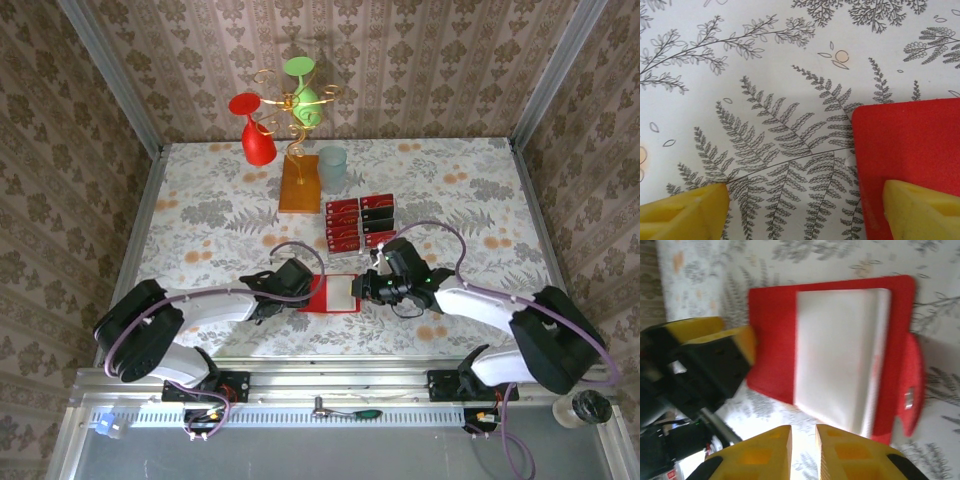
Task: Put the credit cards into the card holder
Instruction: Open the card holder at the bottom-center of the table.
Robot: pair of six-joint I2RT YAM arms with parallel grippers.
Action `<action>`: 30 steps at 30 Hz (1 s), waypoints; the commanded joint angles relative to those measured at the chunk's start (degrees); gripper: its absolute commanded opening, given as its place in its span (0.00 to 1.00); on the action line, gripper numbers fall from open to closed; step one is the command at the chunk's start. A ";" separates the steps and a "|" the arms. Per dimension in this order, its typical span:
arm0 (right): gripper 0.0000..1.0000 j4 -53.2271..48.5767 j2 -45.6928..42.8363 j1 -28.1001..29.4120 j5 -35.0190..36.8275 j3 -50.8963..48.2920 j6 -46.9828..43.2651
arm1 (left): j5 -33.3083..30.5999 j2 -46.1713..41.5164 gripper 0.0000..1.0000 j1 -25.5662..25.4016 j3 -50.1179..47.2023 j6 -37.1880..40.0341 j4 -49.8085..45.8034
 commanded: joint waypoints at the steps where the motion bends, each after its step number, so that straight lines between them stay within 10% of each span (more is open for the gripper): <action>1: 0.19 1.15 3.25 -1.77 2.21 1.34 -2.18 | -2.24 -0.90 0.81 -0.58 -0.09 -1.20 -3.82; 17: 0.14 10.57 8.08 -7.86 -6.93 -5.06 -1.53 | -3.92 4.12 0.81 -0.75 4.26 -1.52 -5.86; 30: 0.27 -13.50 -2.70 -5.39 0.93 9.05 -10.90 | -5.33 4.04 0.82 -0.74 2.81 -2.54 -5.46</action>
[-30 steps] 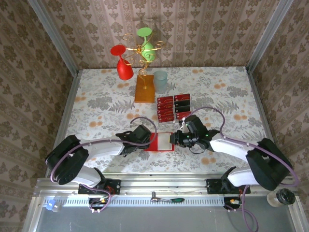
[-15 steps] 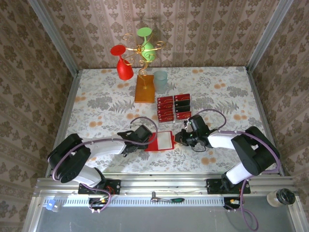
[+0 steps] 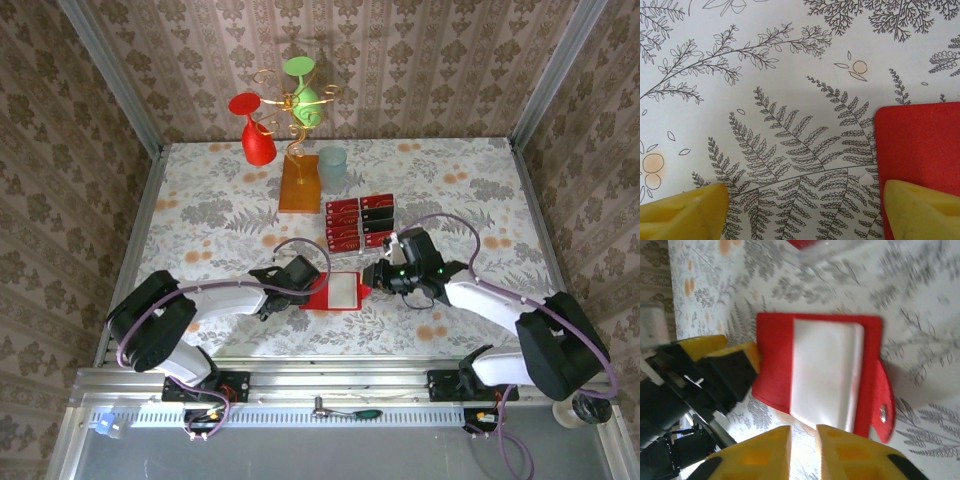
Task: Put the credit cards into the card holder
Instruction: Open the card holder at the bottom-center of the table, then rotate the storage box at the top-center of the table.
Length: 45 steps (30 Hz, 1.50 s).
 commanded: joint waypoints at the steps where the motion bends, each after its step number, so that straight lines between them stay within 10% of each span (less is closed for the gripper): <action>1: 0.28 -8.74 1.66 2.33 4.73 7.24 -5.40 | -1.48 -1.49 0.82 -0.43 -2.21 -1.42 -1.14; 19: 0.30 -16.33 37.36 12.44 16.22 42.90 -5.83 | -0.22 -9.58 0.83 0.91 -8.89 -0.59 3.67; 35: 0.27 -18.73 44.55 8.09 35.18 52.05 -1.15 | 1.76 -7.29 0.83 1.48 -8.07 0.57 5.18; 45: 0.26 -18.11 44.40 2.60 24.34 56.23 -7.52 | 2.47 -5.20 0.82 1.54 -6.45 1.87 5.95</action>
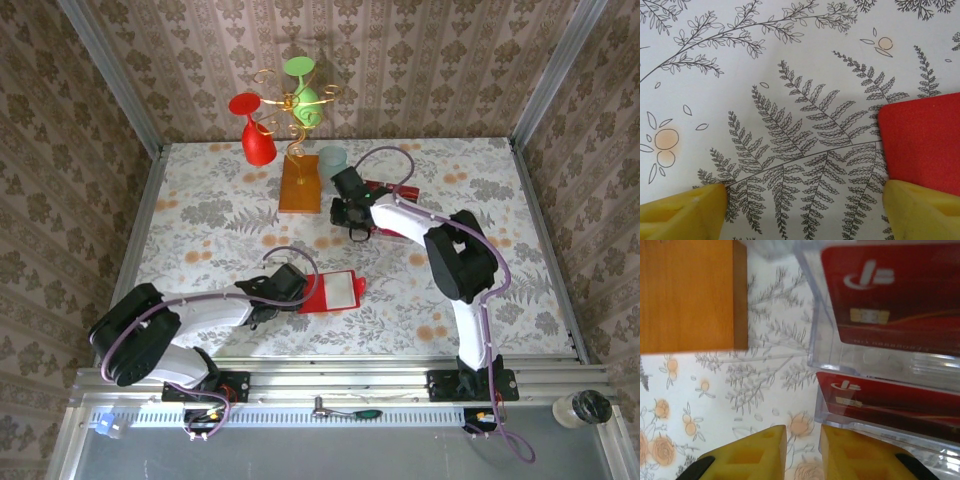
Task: Put the credit cards into the card holder
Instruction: Rotate the storage box at the top-center of the table, then press the card holder at the bottom-center of the table.
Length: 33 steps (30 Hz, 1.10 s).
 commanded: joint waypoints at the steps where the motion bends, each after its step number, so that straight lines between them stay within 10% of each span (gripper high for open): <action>1: 0.26 -1.11 -0.22 0.22 -7.82 3.90 -4.52 | 0.81 1.18 0.82 0.41 1.51 1.53 0.34; 18: 0.26 5.80 -27.21 7.06 -16.56 -28.60 0.59 | 3.22 1.19 0.83 6.00 3.61 8.60 1.66; 33: 0.15 14.10 -19.03 13.56 -17.45 -31.15 4.33 | 4.33 2.67 0.82 6.90 6.04 9.31 1.32</action>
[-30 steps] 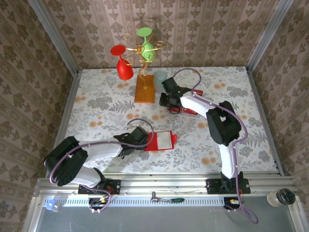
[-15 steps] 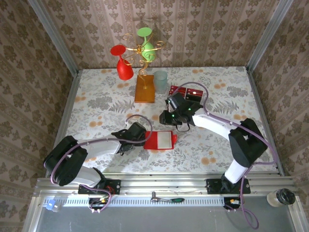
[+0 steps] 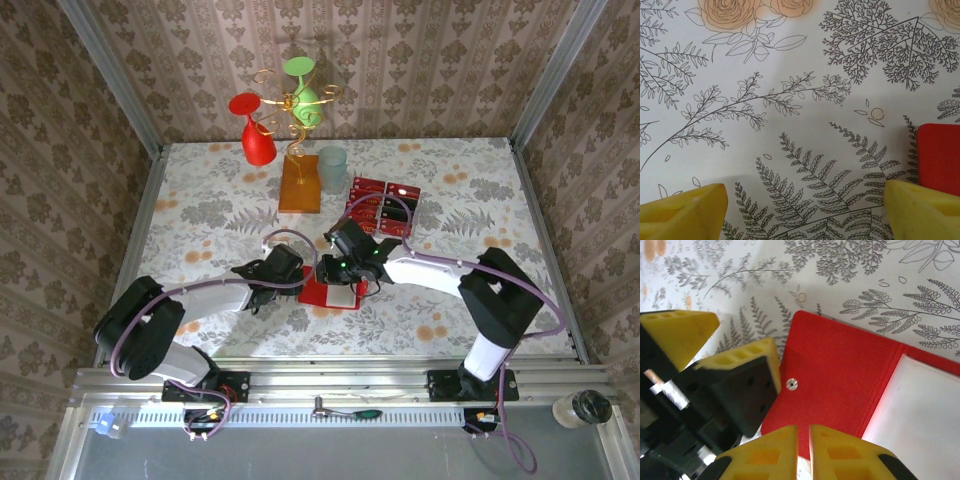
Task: Put the credit cards into the card holder
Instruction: Press the card holder at the bottom-center of the table.
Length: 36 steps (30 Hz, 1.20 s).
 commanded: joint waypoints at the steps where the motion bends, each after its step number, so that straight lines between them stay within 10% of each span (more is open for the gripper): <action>1: 0.15 2.16 2.68 0.07 -0.29 -0.47 0.44 | 0.43 -0.11 0.82 -0.04 1.06 0.61 -0.73; 17: 0.10 3.57 8.95 -0.46 -2.65 -1.50 -3.13 | 0.69 -8.84 0.83 -2.93 -0.94 -2.91 -2.57; 36: 0.10 0.63 -2.97 -6.11 -1.42 -7.12 -3.36 | -7.98 -1.60 0.80 -11.20 -2.44 -12.15 0.72</action>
